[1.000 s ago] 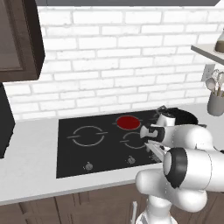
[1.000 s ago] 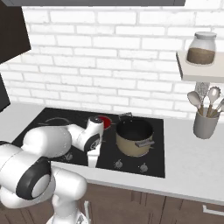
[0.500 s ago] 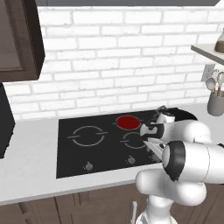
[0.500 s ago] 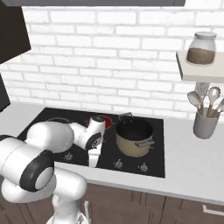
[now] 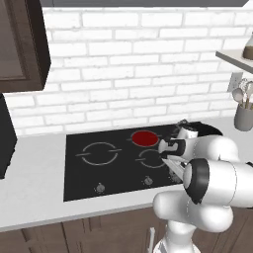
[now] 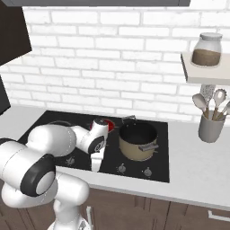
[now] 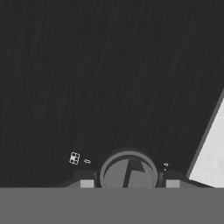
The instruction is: Turn off the rear center burner of the stove.
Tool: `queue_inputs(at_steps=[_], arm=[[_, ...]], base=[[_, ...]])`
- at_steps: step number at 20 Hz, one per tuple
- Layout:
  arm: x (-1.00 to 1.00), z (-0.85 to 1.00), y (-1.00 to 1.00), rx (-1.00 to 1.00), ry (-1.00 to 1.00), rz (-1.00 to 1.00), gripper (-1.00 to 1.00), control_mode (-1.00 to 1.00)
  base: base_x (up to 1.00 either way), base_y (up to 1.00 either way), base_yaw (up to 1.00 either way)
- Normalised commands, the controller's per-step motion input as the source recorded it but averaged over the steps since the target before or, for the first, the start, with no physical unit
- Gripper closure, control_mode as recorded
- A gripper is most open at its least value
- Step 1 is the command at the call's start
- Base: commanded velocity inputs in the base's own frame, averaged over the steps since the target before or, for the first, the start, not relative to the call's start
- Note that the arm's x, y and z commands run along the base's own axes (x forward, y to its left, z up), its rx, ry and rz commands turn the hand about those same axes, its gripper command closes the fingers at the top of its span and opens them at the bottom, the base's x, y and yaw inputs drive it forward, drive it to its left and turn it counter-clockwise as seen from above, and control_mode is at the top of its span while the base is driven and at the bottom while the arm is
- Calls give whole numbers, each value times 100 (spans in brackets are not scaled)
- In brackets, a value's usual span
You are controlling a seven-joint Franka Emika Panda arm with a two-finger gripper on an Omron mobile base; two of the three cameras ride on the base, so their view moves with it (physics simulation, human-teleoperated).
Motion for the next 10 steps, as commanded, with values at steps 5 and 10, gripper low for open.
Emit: queue_inputs(at_steps=[5, 10], arm=[[-1, 0, 0, 0, 1, -10, 100, -100], [0, 0, 0, 1, 12, -37, 100, -100]], base=[[0, 0, 0], [0, 0, 0]])
